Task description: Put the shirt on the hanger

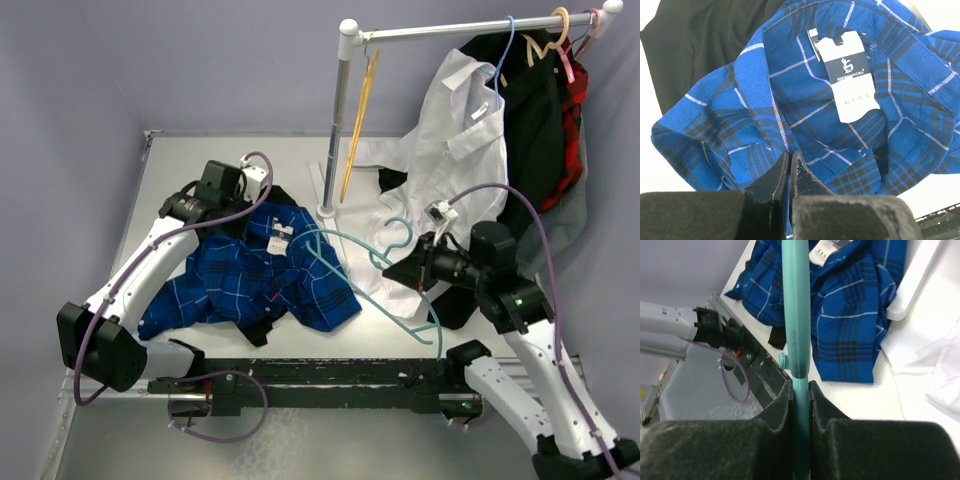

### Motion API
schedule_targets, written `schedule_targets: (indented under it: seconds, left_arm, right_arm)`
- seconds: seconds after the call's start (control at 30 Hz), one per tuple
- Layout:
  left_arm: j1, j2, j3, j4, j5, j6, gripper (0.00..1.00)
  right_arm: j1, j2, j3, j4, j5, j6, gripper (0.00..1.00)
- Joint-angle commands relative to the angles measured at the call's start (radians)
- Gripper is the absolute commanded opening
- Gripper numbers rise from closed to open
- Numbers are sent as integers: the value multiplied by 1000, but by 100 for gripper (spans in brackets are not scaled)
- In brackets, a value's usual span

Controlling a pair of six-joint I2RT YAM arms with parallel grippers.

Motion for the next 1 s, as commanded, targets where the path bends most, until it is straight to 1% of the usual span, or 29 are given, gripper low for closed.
schedule_targets:
  seconds: [0.0,0.03,0.1,0.2,0.33,0.43,0.53,0.67,0.77,0.97]
  left_arm:
    - [-1,-5,61,-34,26,12,0]
    - [-1,-2,67,-41,33,11,0]
    - [-2,-4,76,-51,42,5,0]
    - [-1,-10,88,-67,61,3,0]
    - [-1,-28,93,-97,90,7,0]
    - [-1,-55,86,-97,86,18,0]
    - [-2,-71,80,-95,76,27,0]
    - [-1,-74,86,-96,83,26,0]
    - [-1,-74,84,-92,79,25,0]
    - [-1,-70,73,-79,94,12,0]
  right_arm:
    - [188,74,7,139,128,26,0]
    - [234,94,9,166,161,32,0]
    - [280,135,10,220,195,36,0]
    - [286,167,-9,316,201,40,0]
    - [290,178,-53,439,247,43,0]
    - [305,186,-96,544,282,60,0]
    - [349,258,-66,543,341,26,0]
    - [410,342,-50,620,363,23,0]
    - [427,407,-39,654,364,20,0]
    - [439,458,-33,735,363,23,0]
